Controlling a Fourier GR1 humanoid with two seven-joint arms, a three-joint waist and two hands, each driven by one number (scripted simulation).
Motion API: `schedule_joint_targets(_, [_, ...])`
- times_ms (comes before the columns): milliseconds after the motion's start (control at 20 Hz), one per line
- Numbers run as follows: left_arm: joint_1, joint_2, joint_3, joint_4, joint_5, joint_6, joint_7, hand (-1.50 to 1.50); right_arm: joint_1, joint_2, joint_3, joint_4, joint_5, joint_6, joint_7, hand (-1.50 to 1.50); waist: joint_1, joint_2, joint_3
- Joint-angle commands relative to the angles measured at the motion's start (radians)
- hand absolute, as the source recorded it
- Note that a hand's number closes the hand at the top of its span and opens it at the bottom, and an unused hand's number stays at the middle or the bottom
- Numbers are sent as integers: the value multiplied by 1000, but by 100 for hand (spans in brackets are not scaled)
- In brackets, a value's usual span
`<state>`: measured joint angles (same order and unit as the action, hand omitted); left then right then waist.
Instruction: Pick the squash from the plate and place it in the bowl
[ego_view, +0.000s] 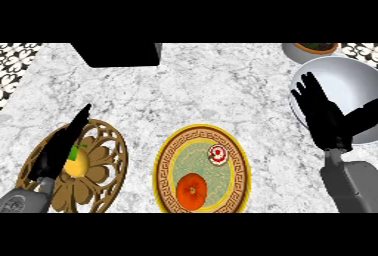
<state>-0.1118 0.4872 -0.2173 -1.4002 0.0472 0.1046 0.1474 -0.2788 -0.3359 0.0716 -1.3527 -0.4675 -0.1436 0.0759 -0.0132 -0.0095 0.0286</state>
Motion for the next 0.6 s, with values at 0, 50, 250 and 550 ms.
schedule_joint_targets(0, [-33, -49, -16, -47, -1, -7, 4, 0, 52, 19, 19, -102, 21, -29, 8, 150, 2, 6, -29])
schedule_joint_targets(50, [-28, -72, -30, -84, 5, -1, -13, 0, 67, 68, 77, -132, 85, -68, -59, 150, 4, 4, -29])
schedule_joint_targets(250, [-74, -171, -53, -134, 89, -44, -109, 0, 99, 145, 286, -304, 284, -181, -115, 150, -29, -13, -35])
schedule_joint_targets(550, [-79, -194, -48, -123, 151, -125, -111, 0, 241, 228, 508, -239, 589, -404, -109, -150, 5, 8, -29])
